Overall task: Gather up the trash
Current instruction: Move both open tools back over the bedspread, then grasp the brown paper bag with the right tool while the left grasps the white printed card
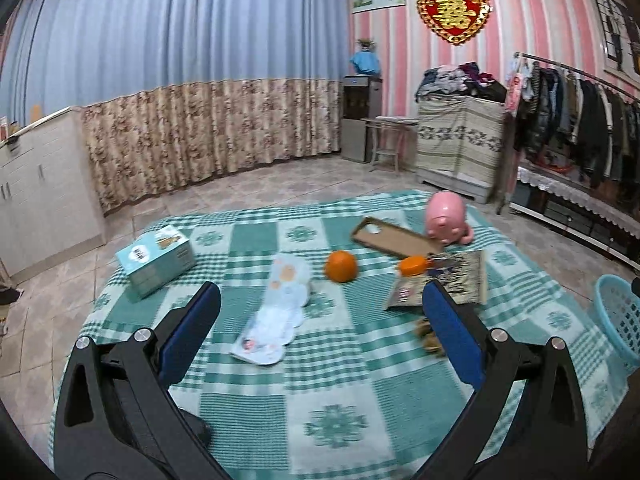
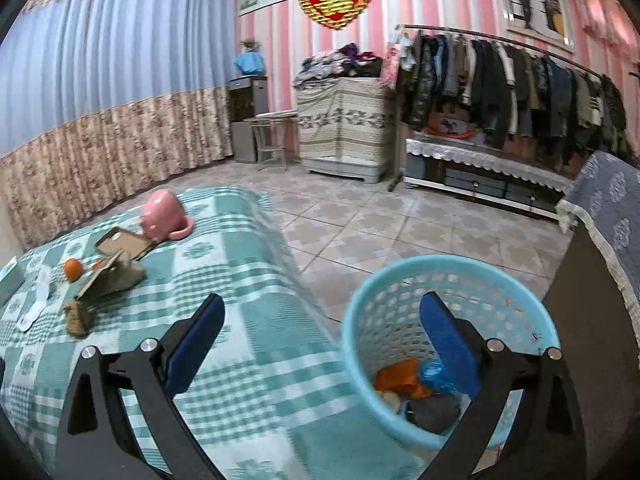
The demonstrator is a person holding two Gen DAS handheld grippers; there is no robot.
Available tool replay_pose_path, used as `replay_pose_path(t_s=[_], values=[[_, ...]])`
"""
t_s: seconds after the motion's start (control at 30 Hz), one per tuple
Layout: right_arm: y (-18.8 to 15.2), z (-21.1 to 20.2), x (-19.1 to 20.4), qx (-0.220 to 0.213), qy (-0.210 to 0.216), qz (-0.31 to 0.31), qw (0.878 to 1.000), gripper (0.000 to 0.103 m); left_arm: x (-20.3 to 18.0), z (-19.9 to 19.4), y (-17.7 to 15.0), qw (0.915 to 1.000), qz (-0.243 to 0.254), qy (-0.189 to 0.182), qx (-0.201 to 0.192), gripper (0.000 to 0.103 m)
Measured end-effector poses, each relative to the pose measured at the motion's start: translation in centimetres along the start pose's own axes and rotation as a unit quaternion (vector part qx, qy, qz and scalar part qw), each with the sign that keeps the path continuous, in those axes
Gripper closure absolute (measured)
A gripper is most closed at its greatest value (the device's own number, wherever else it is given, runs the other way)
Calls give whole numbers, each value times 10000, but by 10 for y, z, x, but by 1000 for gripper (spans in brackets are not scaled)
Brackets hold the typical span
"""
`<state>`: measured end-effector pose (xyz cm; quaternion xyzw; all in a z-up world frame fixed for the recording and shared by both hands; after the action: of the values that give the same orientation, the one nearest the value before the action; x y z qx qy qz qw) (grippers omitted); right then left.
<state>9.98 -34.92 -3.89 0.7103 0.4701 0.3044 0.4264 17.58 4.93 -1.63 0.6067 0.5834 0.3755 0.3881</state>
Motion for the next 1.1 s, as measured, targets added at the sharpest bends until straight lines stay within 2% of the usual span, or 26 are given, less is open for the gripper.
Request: replay_pose_path(t_s=[0.27,0.5,0.77,0.93,1.1], values=[[0,3,43,141,432,-295,9985,4,27,14,-11,9998,-4,189,102,5],[-6,9,90,275,750,-797,9936,4,45,25,-24,9992,38,280,278,5],[-22,22,168,626,1446,-1164,9806,5,64,37,-35,9984,-199,282,457,5],[-37,36,216,758,1653,-1443,9727,5,79,37,-38,9981,-180,349,474,5],[-40,45,251,792,1866,-1542,9670,5,102,38,-46,9963,-371,421,649,5]])
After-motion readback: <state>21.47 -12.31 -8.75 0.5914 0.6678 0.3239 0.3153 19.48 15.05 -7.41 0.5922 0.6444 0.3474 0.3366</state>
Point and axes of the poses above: each gripper's, at about its wrist camera, not at the fingertips, and z roughly the way its jaws point, x to its left, y to its top, the point moved 2 cm from there along z, roughly the way its jaws point, and after that the axes turned 2 degrees about -x, right-handed, at the moved point
